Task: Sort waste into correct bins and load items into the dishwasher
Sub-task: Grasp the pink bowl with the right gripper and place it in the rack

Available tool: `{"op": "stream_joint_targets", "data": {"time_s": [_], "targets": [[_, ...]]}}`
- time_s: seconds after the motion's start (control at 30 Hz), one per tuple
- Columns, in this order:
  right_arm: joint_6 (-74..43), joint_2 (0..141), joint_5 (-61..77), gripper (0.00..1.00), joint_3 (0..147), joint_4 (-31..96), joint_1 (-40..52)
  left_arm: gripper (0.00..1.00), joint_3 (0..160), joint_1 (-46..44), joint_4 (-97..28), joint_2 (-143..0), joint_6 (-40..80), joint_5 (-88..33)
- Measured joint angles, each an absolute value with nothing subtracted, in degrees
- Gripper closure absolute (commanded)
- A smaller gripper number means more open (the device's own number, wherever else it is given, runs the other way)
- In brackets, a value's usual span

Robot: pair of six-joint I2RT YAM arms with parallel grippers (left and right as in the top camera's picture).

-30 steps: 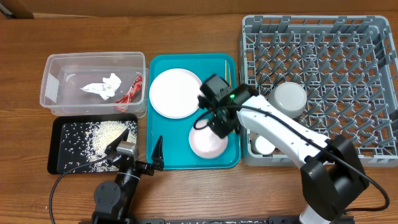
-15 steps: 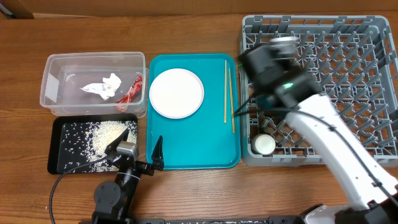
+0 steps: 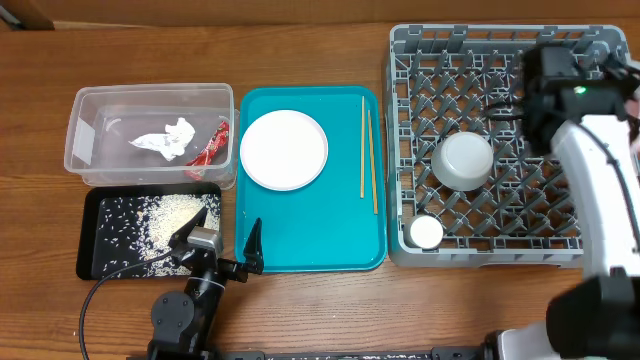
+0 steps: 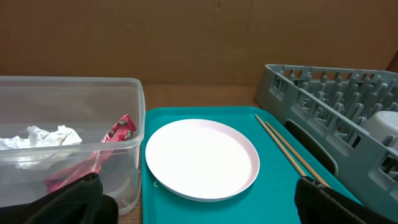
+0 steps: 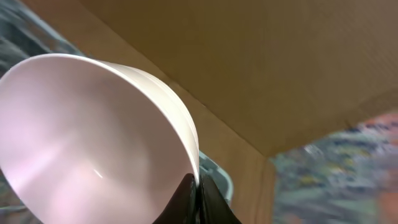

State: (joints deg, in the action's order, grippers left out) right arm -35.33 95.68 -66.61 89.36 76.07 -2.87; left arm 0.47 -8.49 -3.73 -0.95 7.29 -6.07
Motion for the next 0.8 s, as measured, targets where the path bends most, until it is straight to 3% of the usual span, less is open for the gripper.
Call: {"op": "stream_joint_targets", "data": {"time_s": [0.27,0.8], "targets": [[-35.83,103.77,-61.23,0.96,89.36,78.46,-10.15,0.00,0.47,-8.49,-3.75,-0.95,7.29,-6.07],[-38.06,108.42,-63.46,0.96,89.36,82.91,6.37,0.00,0.47,-8.49,-3.73,-0.95,7.29,-6.07]]}}
